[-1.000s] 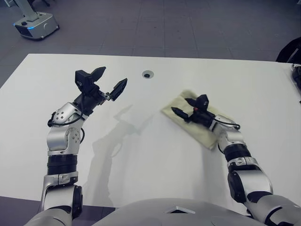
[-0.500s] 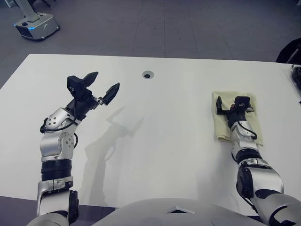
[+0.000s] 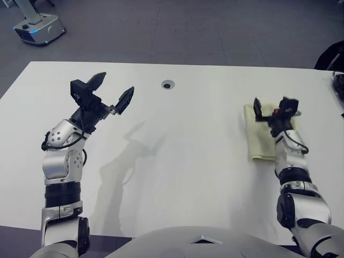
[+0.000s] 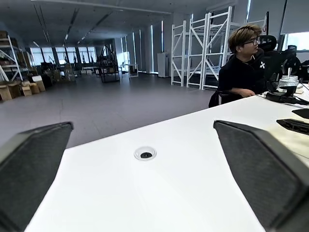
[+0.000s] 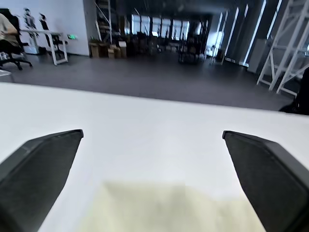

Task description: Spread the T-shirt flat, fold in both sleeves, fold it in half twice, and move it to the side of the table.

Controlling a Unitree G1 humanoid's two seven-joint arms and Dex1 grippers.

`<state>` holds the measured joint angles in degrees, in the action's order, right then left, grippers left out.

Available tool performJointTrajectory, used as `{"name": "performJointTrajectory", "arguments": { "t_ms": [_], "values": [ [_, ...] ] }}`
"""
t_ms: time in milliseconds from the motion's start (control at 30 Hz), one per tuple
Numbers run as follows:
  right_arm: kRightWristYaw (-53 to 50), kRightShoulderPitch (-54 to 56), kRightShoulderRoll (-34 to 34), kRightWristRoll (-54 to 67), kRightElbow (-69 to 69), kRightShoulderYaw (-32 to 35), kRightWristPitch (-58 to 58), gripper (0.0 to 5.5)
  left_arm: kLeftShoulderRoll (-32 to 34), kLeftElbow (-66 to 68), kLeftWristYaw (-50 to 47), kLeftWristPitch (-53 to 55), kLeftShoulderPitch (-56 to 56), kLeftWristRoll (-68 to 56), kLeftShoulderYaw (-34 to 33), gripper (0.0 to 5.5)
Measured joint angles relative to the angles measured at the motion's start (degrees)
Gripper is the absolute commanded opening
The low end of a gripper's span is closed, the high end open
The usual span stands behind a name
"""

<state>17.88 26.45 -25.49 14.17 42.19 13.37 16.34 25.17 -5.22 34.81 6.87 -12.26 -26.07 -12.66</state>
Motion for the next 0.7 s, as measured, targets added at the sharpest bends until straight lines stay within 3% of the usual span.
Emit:
{"name": "performJointTrajectory", "arguments": {
  "t_ms": [267, 400, 533, 700],
  "values": [
    [-9.1, 0.5, -2.4, -0.3, -37.6, 0.1, -24.8, 5.37, -7.4, -14.3, -20.1, 4.4, -3.8, 9.0, 4.5, 5.4],
    [-17.2, -3.2, 5.3, 1.2, -56.1, -2.2, -36.4, 5.37, -13.1, -16.9, -27.5, 3.2, -2.7, 15.8, 9.3, 5.4],
    [-20.7, -8.9, 12.7, -1.5, -62.7, -7.8, -36.2, 5.37, -15.8, -15.0, -31.3, -0.8, 0.7, 21.5, 11.7, 5.4],
    [-20.7, -12.1, 14.2, -5.8, -62.5, -8.1, -26.7, 5.37, -17.9, -11.2, -35.9, -8.2, 2.3, 29.5, 14.4, 5.4]
  ]
}}
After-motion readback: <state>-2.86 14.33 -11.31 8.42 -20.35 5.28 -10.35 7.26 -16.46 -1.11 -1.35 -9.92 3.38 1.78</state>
